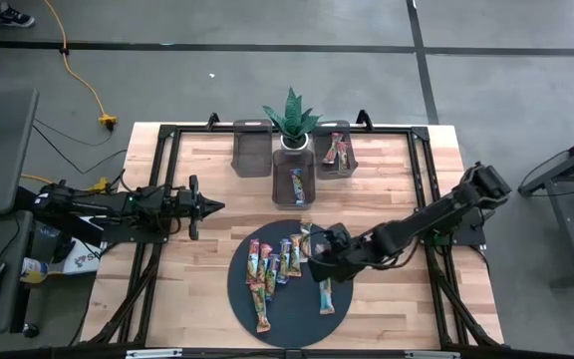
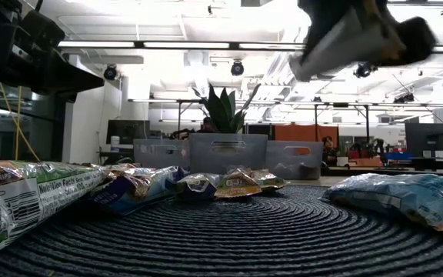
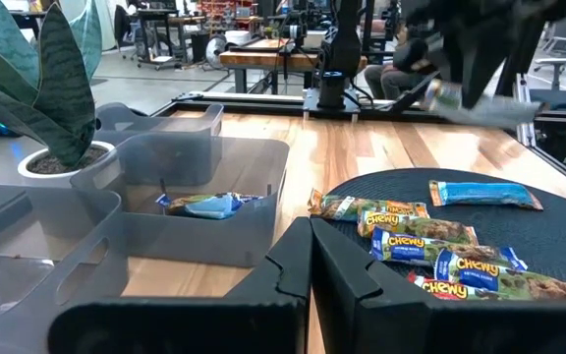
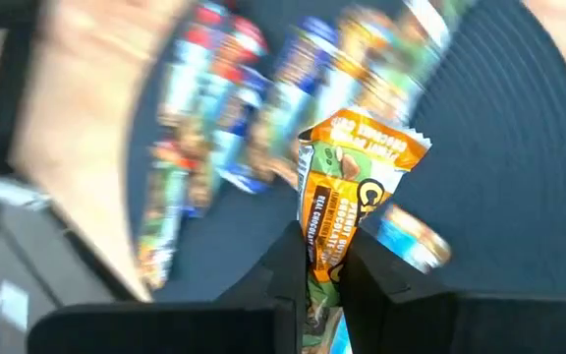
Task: Pick and place Granola Bars by type
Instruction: Put the yellow granola bar into the left black bin
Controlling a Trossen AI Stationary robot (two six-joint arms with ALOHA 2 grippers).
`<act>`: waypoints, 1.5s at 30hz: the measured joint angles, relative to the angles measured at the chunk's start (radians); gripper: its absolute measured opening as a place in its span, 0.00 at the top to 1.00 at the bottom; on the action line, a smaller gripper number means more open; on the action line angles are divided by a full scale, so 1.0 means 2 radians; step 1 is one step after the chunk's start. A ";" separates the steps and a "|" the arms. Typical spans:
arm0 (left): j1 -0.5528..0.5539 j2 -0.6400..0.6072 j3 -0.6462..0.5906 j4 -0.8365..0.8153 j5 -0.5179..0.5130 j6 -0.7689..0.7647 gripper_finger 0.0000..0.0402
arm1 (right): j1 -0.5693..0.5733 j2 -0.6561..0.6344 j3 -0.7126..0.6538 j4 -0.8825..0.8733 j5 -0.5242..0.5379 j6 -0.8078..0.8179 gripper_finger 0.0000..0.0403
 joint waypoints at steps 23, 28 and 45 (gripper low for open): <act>0.000 0.000 0.000 0.000 0.000 0.000 1.00 | -0.170 -0.029 0.000 0.427 -0.053 -0.349 0.93; 0.000 0.000 0.000 0.000 0.000 0.000 1.00 | -0.225 -0.029 0.000 0.458 -0.103 -0.366 0.93; 0.000 0.000 0.000 0.000 0.000 0.000 1.00 | -0.331 0.154 0.260 0.375 -0.224 -0.453 0.93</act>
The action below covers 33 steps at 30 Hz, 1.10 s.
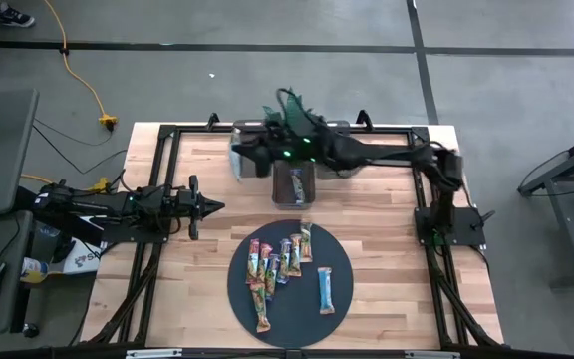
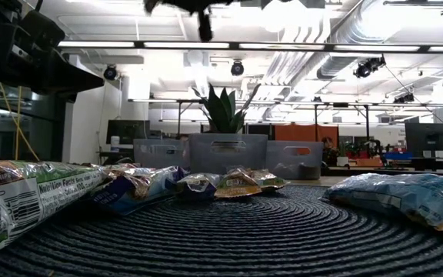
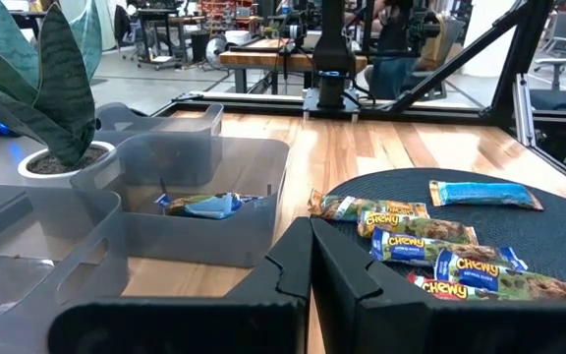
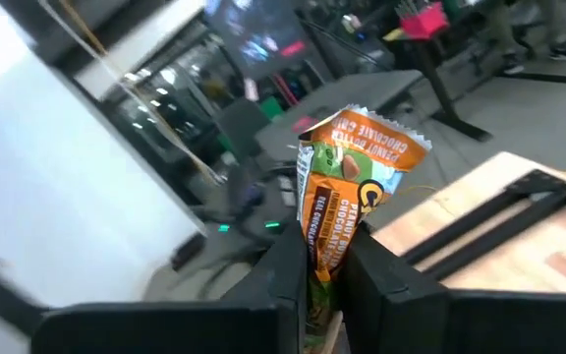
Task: Pick and place Granola Bars by type
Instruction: Put the yellow granola bar into the left black bin
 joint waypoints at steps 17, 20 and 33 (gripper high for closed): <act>0.000 0.000 0.000 0.000 0.000 0.000 1.00 | -0.076 0.210 0.182 -0.128 0.016 0.029 0.93; 0.000 0.000 0.000 0.000 0.000 0.000 1.00 | -0.080 0.218 0.182 -0.150 0.031 0.034 0.93; 0.000 0.000 0.000 0.000 0.000 0.000 1.00 | -0.082 0.218 0.183 -0.234 0.131 0.026 0.94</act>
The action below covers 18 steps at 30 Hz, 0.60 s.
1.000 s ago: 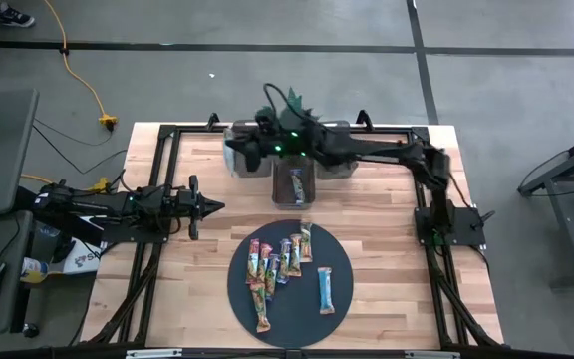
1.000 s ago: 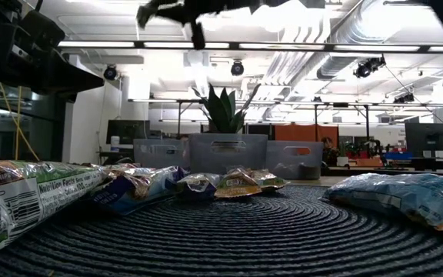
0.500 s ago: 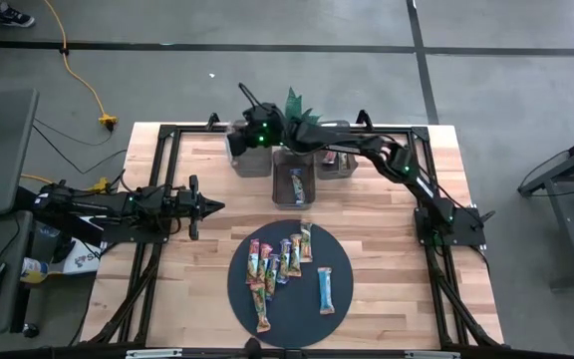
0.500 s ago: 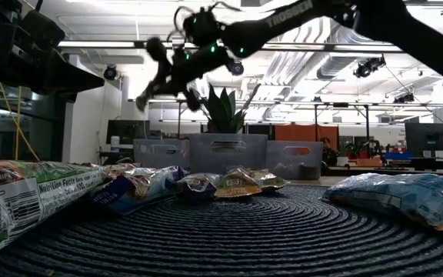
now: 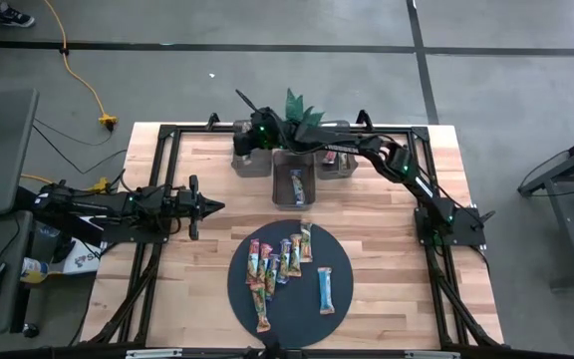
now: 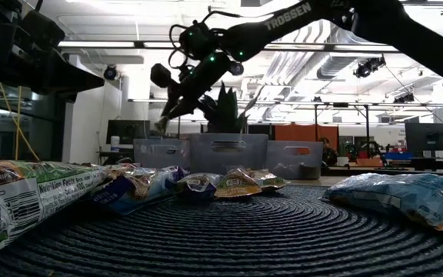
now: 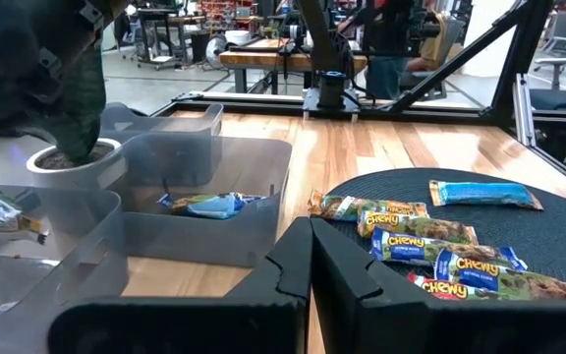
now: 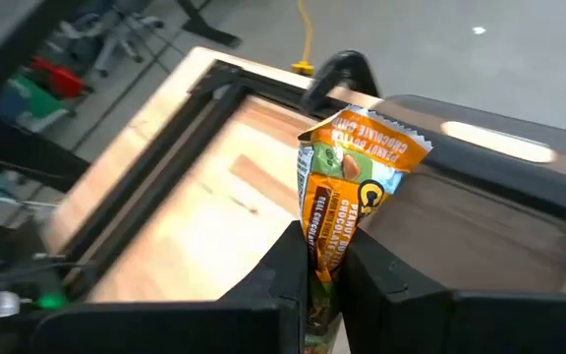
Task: Pick and place Granola Bars by type
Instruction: Put the yellow granola bar into the left black bin
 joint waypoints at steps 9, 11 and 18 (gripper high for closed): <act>0.000 0.000 0.000 0.000 0.000 0.000 1.00 | -0.003 0.000 0.000 0.003 -0.010 -0.005 0.92; 0.000 0.000 0.000 0.000 0.000 0.000 1.00 | -0.003 0.000 0.000 0.003 -0.010 -0.005 0.89; 0.000 0.000 0.000 0.000 0.000 0.000 1.00 | -0.003 0.000 0.000 0.003 -0.011 -0.009 0.80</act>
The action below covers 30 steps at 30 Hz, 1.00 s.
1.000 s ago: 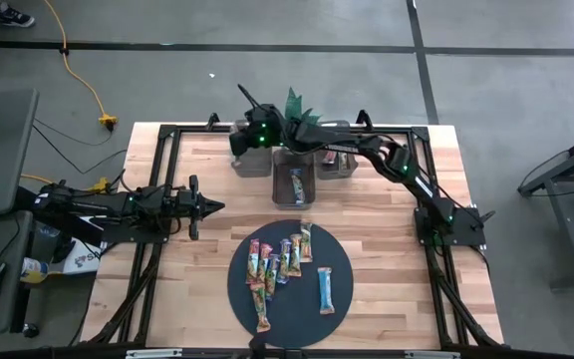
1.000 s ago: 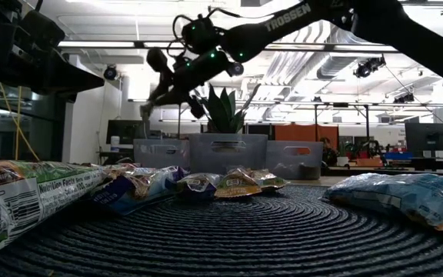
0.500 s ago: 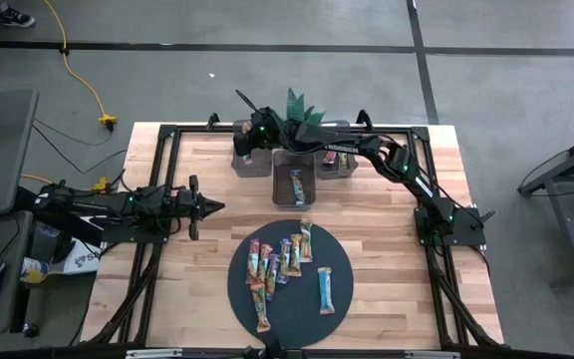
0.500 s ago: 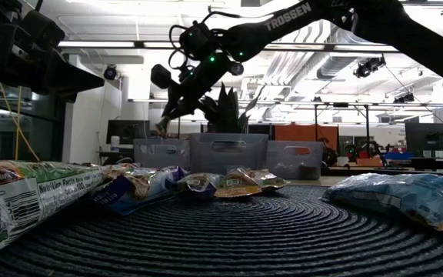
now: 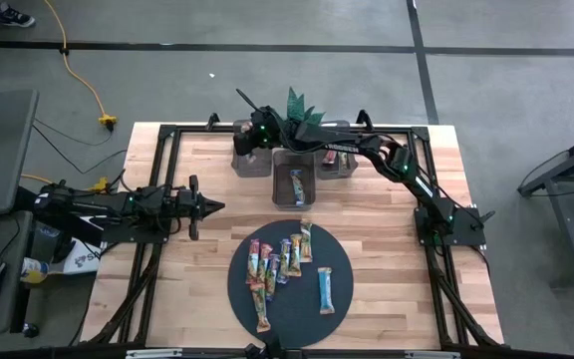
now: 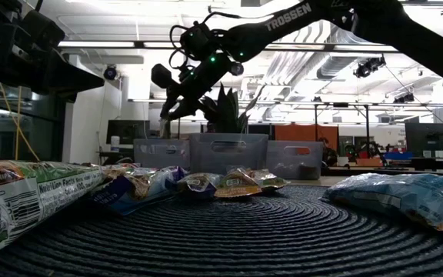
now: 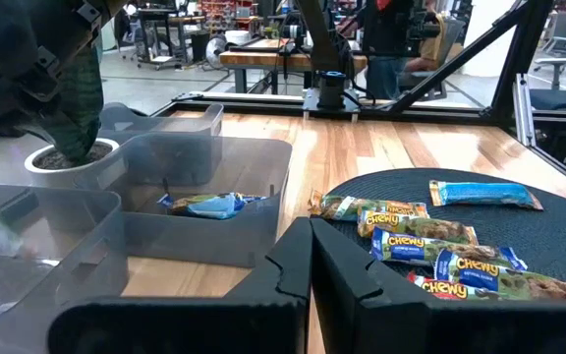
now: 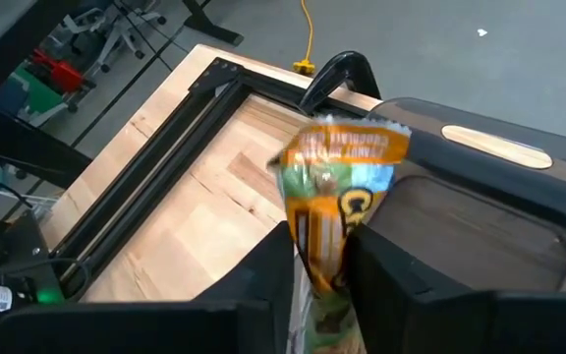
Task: Pick and place Granola Bars by type
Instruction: Put the yellow granola bar into the left black bin
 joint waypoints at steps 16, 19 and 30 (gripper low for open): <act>0.000 0.000 0.000 0.000 0.000 0.000 1.00 | 0.001 0.000 0.000 0.034 -0.048 -0.031 0.75; 0.000 0.000 0.000 0.000 0.000 0.000 1.00 | 0.004 -0.003 -0.001 0.036 -0.054 -0.044 0.75; 0.000 0.000 0.000 0.000 0.000 0.000 1.00 | 0.005 -0.007 -0.001 -0.018 -0.052 -0.098 0.75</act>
